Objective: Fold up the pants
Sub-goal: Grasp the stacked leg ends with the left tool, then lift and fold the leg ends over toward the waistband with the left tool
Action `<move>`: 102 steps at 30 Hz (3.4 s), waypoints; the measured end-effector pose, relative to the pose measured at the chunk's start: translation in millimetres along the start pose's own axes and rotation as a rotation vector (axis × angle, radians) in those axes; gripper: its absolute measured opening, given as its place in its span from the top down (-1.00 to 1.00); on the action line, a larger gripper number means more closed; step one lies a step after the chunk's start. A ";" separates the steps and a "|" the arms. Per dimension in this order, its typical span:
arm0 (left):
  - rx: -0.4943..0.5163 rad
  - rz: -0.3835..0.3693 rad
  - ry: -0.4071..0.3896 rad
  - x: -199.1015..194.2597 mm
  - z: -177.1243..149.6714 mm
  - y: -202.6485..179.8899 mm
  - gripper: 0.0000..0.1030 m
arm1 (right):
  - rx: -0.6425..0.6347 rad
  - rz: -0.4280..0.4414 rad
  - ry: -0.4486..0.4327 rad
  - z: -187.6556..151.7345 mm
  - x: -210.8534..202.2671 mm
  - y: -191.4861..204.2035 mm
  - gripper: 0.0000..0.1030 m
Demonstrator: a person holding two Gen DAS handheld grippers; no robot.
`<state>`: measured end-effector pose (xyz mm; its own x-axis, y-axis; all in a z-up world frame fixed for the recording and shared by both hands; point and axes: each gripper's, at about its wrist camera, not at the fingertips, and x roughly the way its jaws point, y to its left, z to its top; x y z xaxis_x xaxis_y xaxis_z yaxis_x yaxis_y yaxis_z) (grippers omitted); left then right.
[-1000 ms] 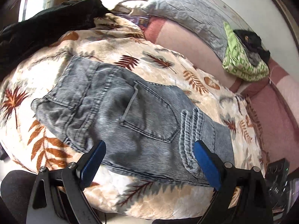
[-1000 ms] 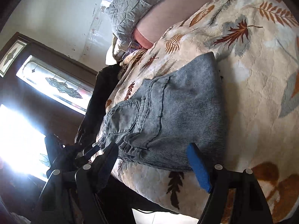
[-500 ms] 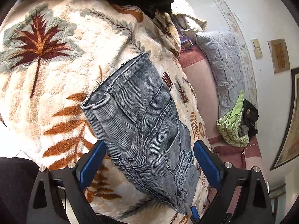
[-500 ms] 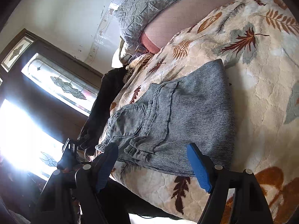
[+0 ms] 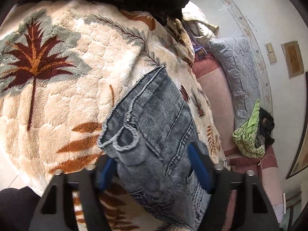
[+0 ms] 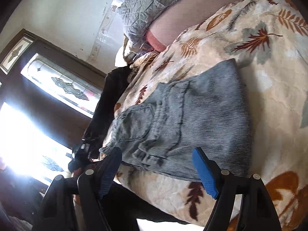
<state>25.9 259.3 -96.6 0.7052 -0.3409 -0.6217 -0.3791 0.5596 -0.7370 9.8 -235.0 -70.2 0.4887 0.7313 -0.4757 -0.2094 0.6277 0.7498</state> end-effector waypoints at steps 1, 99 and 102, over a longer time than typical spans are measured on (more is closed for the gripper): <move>0.011 0.008 0.016 4.4 -0.1 2.2 0.49 | -0.004 0.022 0.015 3.7 5.0 10.0 -0.52; 1.349 0.032 0.165 75.8 -327.8 -279.2 -0.15 | 0.438 -0.036 -0.210 28.0 -92.3 -124.6 -0.87; 1.261 -0.002 0.023 32.5 -290.8 -278.1 -0.19 | 0.417 -0.025 -0.214 31.0 -92.0 -117.7 -0.87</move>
<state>-20.0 -127.0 11.0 0.6894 -0.3489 -0.6348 0.4653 0.8850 0.0190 15.8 -384.4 -100.4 0.6620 0.6183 -0.4237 0.1415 0.4520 0.8807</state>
